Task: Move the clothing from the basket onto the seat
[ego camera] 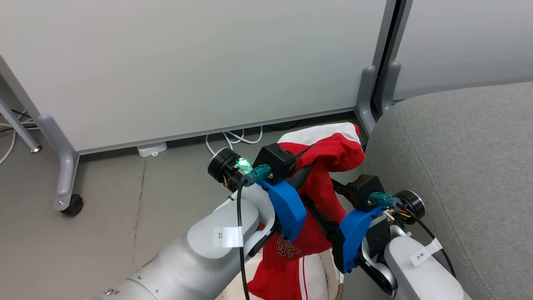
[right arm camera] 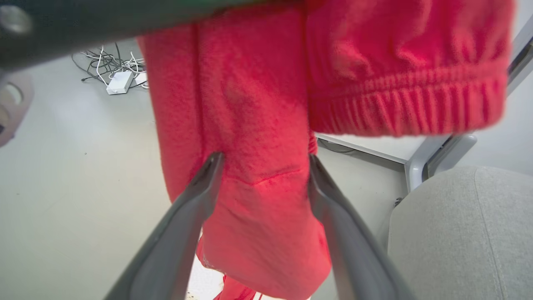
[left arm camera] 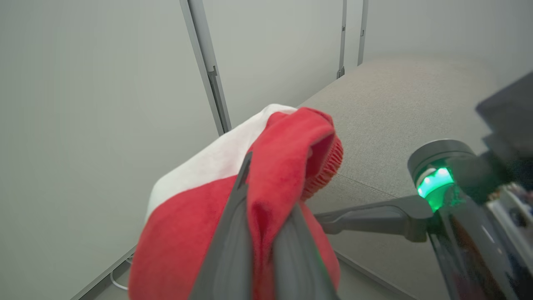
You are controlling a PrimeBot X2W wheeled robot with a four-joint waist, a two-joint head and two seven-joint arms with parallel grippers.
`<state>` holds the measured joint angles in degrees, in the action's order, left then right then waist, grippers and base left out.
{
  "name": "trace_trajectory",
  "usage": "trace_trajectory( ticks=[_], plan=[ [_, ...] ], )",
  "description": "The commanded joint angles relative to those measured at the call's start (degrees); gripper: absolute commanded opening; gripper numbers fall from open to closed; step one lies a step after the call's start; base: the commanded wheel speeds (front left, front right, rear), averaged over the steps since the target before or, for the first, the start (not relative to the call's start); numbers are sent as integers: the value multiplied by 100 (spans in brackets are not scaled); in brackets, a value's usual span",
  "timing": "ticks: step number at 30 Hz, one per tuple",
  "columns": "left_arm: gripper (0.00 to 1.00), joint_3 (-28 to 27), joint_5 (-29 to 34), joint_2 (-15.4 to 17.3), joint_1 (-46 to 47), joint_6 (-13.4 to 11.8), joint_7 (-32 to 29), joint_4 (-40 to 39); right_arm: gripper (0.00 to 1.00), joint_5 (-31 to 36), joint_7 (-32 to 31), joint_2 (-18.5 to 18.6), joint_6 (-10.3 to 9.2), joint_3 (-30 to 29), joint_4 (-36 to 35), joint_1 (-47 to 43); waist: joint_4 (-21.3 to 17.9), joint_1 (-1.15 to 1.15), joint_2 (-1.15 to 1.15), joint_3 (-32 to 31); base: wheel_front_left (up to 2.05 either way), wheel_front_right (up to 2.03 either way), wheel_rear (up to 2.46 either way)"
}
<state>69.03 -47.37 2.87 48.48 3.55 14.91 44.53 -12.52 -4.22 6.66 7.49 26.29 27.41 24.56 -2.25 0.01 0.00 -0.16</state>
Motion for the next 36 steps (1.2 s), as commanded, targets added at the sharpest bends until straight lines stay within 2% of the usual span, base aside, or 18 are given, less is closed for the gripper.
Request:
trace_trajectory(
  ticks=[1,7,8,9,10,11,20,36],
  plan=[
    [0,1,-11,1,111,22,35,-15,100,-53,44,17,1,48,53,110,3,-1,0,3,0,0,0],
    [0,63,-47,1,144,31,39,-74,100,-372,233,-40,1,379,423,294,8,-1,0,3,0,0,0],
    [0,67,-53,1,141,28,39,-81,51,-419,269,-55,1,420,473,318,7,-1,0,-1,0,0,0],
    [0,67,-54,1,139,24,40,-89,25,-455,310,-67,1,458,529,342,6,-1,0,-4,0,0,0],
    [0,65,-54,1,135,20,39,-100,5,-488,343,-76,1,488,590,371,5,-1,0,-6,0,0,0],
    [0,60,-53,1,132,17,36,-109,0,-509,380,-87,1,520,647,384,5,-1,0,-8,0,0,0],
    [0,-43,-3,1,67,-9,37,-97,0,-636,668,-116,1,709,1021,493,-3,-1,0,-65,0,0,0],
    [0,-124,13,1,-60,4,38,-57,0,-715,871,-121,1,811,1256,582,-123,-1,0,-157,0,0,0]
  ],
)
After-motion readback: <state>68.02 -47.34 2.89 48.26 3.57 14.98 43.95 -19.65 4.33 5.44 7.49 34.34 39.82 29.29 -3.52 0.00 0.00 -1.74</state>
